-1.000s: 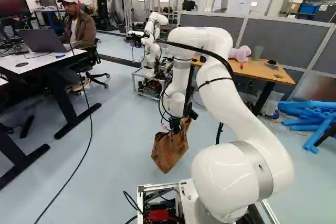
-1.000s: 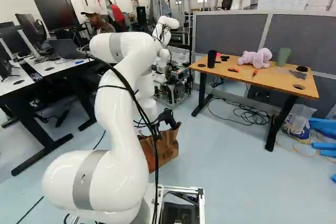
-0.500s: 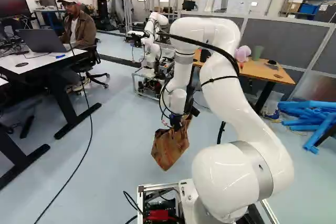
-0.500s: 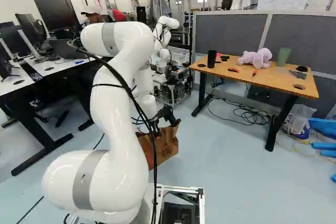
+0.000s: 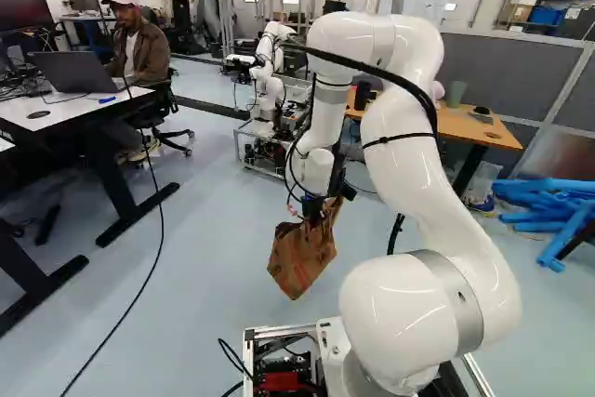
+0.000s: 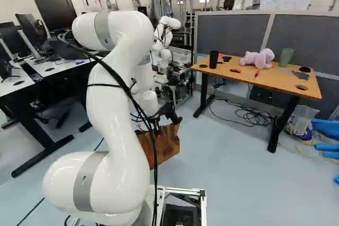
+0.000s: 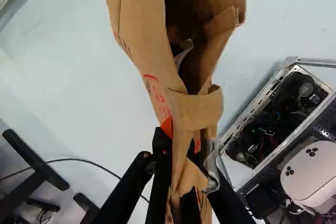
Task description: Pick up the bag on the ground and place it on the table
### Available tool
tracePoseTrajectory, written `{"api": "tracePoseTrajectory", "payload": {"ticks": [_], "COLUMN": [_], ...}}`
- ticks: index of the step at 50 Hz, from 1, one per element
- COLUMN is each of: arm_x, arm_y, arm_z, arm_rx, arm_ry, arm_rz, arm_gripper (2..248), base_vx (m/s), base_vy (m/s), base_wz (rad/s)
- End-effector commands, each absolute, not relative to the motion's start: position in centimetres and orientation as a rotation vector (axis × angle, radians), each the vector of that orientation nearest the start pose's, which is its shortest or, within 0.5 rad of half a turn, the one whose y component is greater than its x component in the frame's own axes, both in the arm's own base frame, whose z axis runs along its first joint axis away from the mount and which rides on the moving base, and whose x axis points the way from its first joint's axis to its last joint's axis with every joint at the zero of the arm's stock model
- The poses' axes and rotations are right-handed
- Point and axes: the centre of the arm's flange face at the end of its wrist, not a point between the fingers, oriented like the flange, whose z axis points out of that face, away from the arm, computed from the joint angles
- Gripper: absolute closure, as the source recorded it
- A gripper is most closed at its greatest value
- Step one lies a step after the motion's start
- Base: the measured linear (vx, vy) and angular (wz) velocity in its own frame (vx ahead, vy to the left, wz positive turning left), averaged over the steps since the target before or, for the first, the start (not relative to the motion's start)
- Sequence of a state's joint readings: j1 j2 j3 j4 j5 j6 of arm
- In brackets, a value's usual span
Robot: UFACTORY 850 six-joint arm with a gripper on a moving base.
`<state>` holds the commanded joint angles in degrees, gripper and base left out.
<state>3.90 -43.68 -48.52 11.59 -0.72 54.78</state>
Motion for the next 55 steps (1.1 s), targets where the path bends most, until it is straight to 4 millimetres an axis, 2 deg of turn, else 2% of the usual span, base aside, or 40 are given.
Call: {"api": "tracePoseTrajectory", "payload": {"ticks": [55], "arm_x": [46.6], "arm_y": [2.3], "arm_z": [22.6], "arm_rx": [-2.588], "arm_ry": [1.607], "arm_rz": [-0.144], "arm_gripper": [229], "base_vx": [0.000], "base_vy": [0.000], "base_wz": [0.000]}}
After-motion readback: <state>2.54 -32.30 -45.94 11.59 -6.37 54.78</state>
